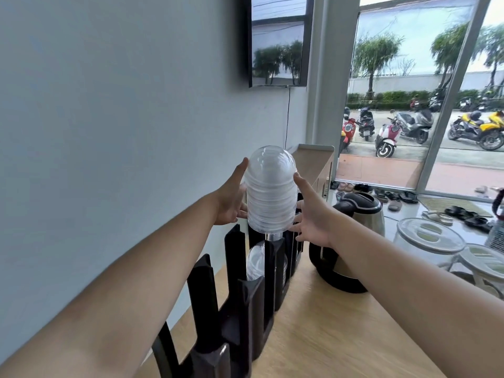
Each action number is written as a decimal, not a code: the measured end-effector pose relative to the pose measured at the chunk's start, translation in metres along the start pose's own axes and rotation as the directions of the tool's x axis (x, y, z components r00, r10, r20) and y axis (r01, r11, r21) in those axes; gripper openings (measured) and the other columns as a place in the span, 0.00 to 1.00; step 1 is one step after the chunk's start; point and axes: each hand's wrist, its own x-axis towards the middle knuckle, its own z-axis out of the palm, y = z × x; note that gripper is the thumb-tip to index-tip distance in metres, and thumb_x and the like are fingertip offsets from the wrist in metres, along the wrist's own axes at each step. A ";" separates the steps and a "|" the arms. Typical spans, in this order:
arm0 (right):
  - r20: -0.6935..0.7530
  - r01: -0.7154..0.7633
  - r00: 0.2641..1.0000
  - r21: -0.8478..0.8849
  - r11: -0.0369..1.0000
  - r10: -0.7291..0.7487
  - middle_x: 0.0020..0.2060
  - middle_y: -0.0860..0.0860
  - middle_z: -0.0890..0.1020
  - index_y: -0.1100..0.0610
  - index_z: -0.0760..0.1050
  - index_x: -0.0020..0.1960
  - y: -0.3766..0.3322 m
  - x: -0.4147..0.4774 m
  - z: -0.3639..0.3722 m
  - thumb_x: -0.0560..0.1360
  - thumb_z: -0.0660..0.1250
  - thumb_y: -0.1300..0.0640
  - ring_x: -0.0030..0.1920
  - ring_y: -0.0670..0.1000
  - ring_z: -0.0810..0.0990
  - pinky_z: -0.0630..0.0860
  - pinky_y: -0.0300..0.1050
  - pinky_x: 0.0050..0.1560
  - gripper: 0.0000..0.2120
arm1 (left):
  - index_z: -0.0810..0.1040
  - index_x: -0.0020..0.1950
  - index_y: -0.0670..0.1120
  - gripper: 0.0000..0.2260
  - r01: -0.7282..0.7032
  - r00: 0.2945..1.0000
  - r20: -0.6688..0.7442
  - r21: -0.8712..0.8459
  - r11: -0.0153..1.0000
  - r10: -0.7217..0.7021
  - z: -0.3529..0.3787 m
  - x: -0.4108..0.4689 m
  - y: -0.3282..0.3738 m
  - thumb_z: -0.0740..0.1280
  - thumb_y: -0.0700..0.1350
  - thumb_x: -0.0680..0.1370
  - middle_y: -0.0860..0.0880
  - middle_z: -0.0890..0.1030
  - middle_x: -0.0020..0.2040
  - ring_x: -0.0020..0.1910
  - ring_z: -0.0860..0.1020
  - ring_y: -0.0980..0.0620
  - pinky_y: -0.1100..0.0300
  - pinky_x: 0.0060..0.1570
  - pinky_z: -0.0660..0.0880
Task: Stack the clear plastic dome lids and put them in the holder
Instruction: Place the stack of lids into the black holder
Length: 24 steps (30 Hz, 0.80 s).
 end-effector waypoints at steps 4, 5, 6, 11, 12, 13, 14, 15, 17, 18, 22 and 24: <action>-0.014 -0.016 1.000 -0.036 0.999 0.016 0.72 0.61 0.65 0.56 0.58 0.75 0.000 0.000 0.004 0.70 0.53 0.27 0.71 0.60 0.66 0.47 0.62 0.73 0.44 | 0.52 0.76 0.61 0.39 0.011 0.999 0.048 0.009 1.000 -0.012 -0.010 0.006 -0.005 0.33 0.75 0.69 0.40 0.65 0.74 0.72 0.65 0.38 0.44 0.75 0.47; -0.004 -0.025 1.000 -0.040 0.999 0.025 0.72 0.61 0.65 0.56 0.57 0.75 0.001 -0.001 0.006 0.70 0.52 0.27 0.71 0.60 0.66 0.46 0.62 0.73 0.44 | 0.52 0.76 0.61 0.39 0.008 0.999 0.051 0.012 1.000 -0.008 -0.011 0.007 -0.006 0.33 0.75 0.69 0.41 0.66 0.74 0.71 0.66 0.38 0.44 0.75 0.47; 0.008 -0.033 0.999 -0.037 0.999 0.033 0.72 0.61 0.66 0.57 0.57 0.75 0.002 0.000 0.007 0.70 0.52 0.27 0.72 0.60 0.65 0.45 0.62 0.74 0.45 | 0.53 0.76 0.61 0.39 0.003 0.999 0.052 0.016 1.000 -0.004 -0.012 0.008 -0.007 0.33 0.75 0.69 0.41 0.66 0.74 0.71 0.66 0.38 0.44 0.75 0.46; 0.028 -0.002 1.000 -0.012 1.000 0.003 0.70 0.59 0.69 0.57 0.62 0.72 0.006 -0.007 0.012 0.75 0.48 0.33 0.69 0.57 0.69 0.63 0.47 0.54 0.36 | 0.57 0.76 0.60 0.41 0.006 0.998 0.065 0.019 1.000 -0.007 -0.018 0.016 -0.017 0.35 0.77 0.68 0.43 0.71 0.70 0.63 0.72 0.41 0.48 0.73 0.54; 0.026 -0.006 1.000 -0.011 1.000 0.006 0.70 0.59 0.69 0.57 0.62 0.72 0.009 -0.005 0.012 0.76 0.48 0.33 0.69 0.56 0.69 0.61 0.46 0.53 0.36 | 0.58 0.75 0.59 0.42 0.007 0.998 0.070 0.018 1.000 -0.009 -0.019 0.018 -0.020 0.35 0.77 0.68 0.43 0.72 0.69 0.63 0.73 0.41 0.50 0.73 0.56; 0.028 -0.013 1.000 -0.005 1.000 0.013 0.70 0.59 0.70 0.57 0.63 0.72 0.011 -0.004 0.012 0.76 0.49 0.33 0.69 0.56 0.69 0.60 0.46 0.53 0.35 | 0.58 0.76 0.59 0.42 0.006 0.997 0.074 0.013 1.000 -0.007 -0.020 0.020 -0.022 0.36 0.77 0.68 0.43 0.72 0.69 0.64 0.72 0.42 0.51 0.72 0.58; 0.024 -0.021 0.999 -0.005 1.000 0.022 0.69 0.59 0.70 0.57 0.63 0.72 0.014 -0.002 0.012 0.75 0.49 0.33 0.69 0.56 0.69 0.60 0.47 0.54 0.35 | 0.59 0.75 0.58 0.42 -0.001 0.997 0.078 0.005 1.000 0.001 -0.020 0.021 -0.025 0.36 0.76 0.68 0.44 0.73 0.68 0.64 0.72 0.41 0.52 0.71 0.60; 0.022 -0.030 0.999 0.000 1.000 0.030 0.69 0.60 0.71 0.57 0.64 0.71 0.016 -0.001 0.013 0.75 0.49 0.32 0.69 0.57 0.69 0.60 0.47 0.54 0.36 | 0.60 0.74 0.57 0.41 -0.010 0.997 0.083 0.000 1.000 0.010 -0.020 0.022 -0.027 0.36 0.76 0.69 0.45 0.76 0.64 0.64 0.72 0.41 0.53 0.67 0.63; 0.021 -0.044 0.999 0.008 0.999 0.043 0.68 0.60 0.72 0.57 0.65 0.71 0.020 0.003 0.012 0.75 0.49 0.32 0.68 0.57 0.70 0.61 0.48 0.54 0.37 | 0.61 0.73 0.57 0.39 -0.025 0.995 0.097 -0.008 1.000 0.026 -0.020 0.025 -0.032 0.36 0.75 0.70 0.46 0.79 0.59 0.62 0.73 0.41 0.53 0.62 0.64; 0.020 -0.045 0.999 0.017 0.999 0.045 0.67 0.60 0.72 0.57 0.64 0.71 0.023 0.004 0.011 0.75 0.49 0.32 0.67 0.57 0.71 0.63 0.48 0.54 0.36 | 0.61 0.73 0.57 0.39 -0.033 0.994 0.108 -0.008 0.999 0.034 -0.020 0.027 -0.034 0.36 0.75 0.71 0.46 0.79 0.60 0.62 0.74 0.41 0.52 0.63 0.65; -0.008 -0.034 0.999 0.039 0.999 0.035 0.64 0.59 0.75 0.57 0.66 0.70 0.033 0.008 0.015 0.75 0.51 0.33 0.58 0.56 0.77 0.73 0.47 0.50 0.35 | 0.65 0.72 0.58 0.40 -0.026 0.990 0.141 0.013 1.000 0.024 -0.023 0.033 -0.045 0.36 0.76 0.70 0.51 0.80 0.62 0.65 0.73 0.41 0.50 0.66 0.64; -0.037 -0.026 0.999 0.052 0.998 0.028 0.66 0.59 0.74 0.57 0.66 0.71 0.039 0.012 0.019 0.72 0.55 0.30 0.64 0.57 0.75 0.71 0.54 0.63 0.38 | 0.66 0.70 0.59 0.39 0.006 0.987 0.158 0.021 1.000 -0.009 -0.024 0.034 -0.048 0.35 0.75 0.70 0.53 0.80 0.61 0.64 0.75 0.43 0.52 0.67 0.66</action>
